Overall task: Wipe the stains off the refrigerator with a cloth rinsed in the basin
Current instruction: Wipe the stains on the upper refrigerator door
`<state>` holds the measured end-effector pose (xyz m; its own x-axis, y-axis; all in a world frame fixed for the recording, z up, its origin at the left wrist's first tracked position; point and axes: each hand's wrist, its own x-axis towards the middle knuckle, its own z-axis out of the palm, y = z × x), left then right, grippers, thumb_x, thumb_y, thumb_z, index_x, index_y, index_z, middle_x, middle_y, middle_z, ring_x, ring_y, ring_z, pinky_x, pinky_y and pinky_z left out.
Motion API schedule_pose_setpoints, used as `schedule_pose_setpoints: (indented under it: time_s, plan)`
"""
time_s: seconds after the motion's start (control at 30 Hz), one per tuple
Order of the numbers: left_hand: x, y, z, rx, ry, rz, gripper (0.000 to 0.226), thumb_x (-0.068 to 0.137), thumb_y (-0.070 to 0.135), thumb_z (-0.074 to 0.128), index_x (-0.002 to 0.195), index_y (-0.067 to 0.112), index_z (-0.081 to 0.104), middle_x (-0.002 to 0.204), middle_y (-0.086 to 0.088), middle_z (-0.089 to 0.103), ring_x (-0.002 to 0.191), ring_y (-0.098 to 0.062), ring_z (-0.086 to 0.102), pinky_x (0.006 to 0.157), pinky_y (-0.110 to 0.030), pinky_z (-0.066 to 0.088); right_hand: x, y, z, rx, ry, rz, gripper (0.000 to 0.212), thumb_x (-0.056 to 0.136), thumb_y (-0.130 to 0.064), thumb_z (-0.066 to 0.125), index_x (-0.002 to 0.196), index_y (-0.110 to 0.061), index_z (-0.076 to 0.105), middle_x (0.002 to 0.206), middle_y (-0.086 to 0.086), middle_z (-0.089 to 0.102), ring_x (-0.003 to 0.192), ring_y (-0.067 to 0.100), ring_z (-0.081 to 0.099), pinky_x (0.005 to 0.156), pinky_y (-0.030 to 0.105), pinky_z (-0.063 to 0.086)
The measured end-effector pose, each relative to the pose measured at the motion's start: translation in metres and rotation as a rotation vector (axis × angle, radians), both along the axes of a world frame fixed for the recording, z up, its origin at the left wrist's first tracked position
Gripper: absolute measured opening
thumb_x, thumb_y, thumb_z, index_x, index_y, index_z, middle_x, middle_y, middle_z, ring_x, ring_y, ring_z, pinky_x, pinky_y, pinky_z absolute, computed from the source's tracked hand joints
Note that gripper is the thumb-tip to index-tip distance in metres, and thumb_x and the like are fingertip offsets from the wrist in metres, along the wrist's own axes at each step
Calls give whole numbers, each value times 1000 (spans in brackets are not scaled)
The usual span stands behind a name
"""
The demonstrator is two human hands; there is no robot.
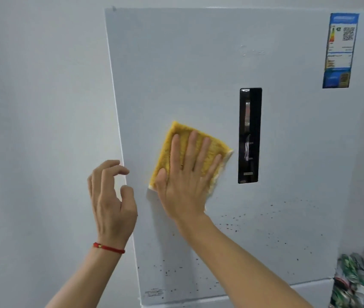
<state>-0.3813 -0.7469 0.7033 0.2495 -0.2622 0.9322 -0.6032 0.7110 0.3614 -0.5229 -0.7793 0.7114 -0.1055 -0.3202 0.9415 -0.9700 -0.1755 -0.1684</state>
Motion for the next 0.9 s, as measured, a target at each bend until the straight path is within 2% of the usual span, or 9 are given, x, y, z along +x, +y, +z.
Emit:
schedule_pose_setpoints:
  time_s: [0.17, 0.3, 0.4, 0.47, 0.53, 0.63, 0.7, 0.77, 0.9]
  plan:
    - [10, -5, -5, 162, 307, -110, 34, 92, 11, 41, 124, 12, 52, 125, -3, 57, 103, -8, 55, 90, -24, 46, 31, 0, -18, -34, 500, 137, 65, 104, -36, 45, 165, -23, 26, 173, 8, 15, 160, 36, 7, 122, 68, 13]
    - [-8, -4, -7, 207, 389, -146, 37, 96, 13, 39, 130, 8, 51, 130, -5, 51, 94, 12, 49, 77, -2, 37, -33, 1, -7, -47, 846, 138, 64, 104, -34, 43, 165, -30, 24, 173, -1, 16, 161, 26, 9, 126, 61, 12]
    - [-12, -1, -13, 241, 328, -152, 41, 96, 16, 37, 133, 8, 52, 132, -4, 52, 94, 10, 49, 78, 0, 35, -116, -2, -13, -93, 552, 8, 66, 100, -36, 41, 164, -28, 26, 171, 7, 22, 159, 35, 18, 122, 70, 16]
    - [-9, 2, -15, 261, 264, -154, 40, 97, 18, 37, 132, 12, 56, 134, -2, 53, 99, 5, 51, 79, -1, 36, -167, -1, -26, -56, 273, -105, 70, 101, -43, 28, 167, -27, 10, 173, 14, 11, 159, 41, 9, 121, 74, 7]
    - [3, 5, -19, 305, 181, -149, 42, 97, 19, 37, 133, 17, 61, 140, 4, 50, 108, -2, 52, 83, -1, 36, -180, -2, -34, -19, -198, -108, 72, 102, -45, 18, 167, -22, -1, 174, 16, -1, 160, 40, -2, 123, 68, -4]
    - [18, 9, -19, 392, 110, -154, 44, 103, 16, 41, 144, 25, 54, 146, 11, 46, 113, -6, 52, 84, -1, 37, -128, -6, -19, -75, -769, -212, 69, 103, -37, 18, 166, -16, -2, 174, 16, -1, 159, 41, -3, 124, 67, -2]
    - [25, 11, -18, 411, 127, -159, 45, 105, 12, 41, 147, 25, 50, 142, 11, 49, 113, -2, 52, 83, 2, 35, -69, -4, -15, -60, -652, -180, 70, 104, -38, 19, 166, -14, 1, 173, 18, 0, 159, 43, -2, 124, 69, 0]
    - [26, 12, -18, 393, 148, -155, 44, 105, 13, 41, 146, 24, 51, 139, 11, 52, 114, -3, 53, 85, 0, 37, -7, -2, -27, -11, -312, -86, 75, 100, -39, 28, 167, -15, 6, 173, 18, 0, 159, 44, -1, 123, 70, 0]
    - [10, 15, -20, 233, 106, -15, 46, 93, 16, 44, 139, 15, 52, 138, 4, 52, 122, -19, 51, 105, -40, 44, 42, 0, -49, -49, 259, 78, 71, 97, -36, 56, 162, -22, 32, 171, 11, 21, 159, 38, 14, 123, 70, 10]
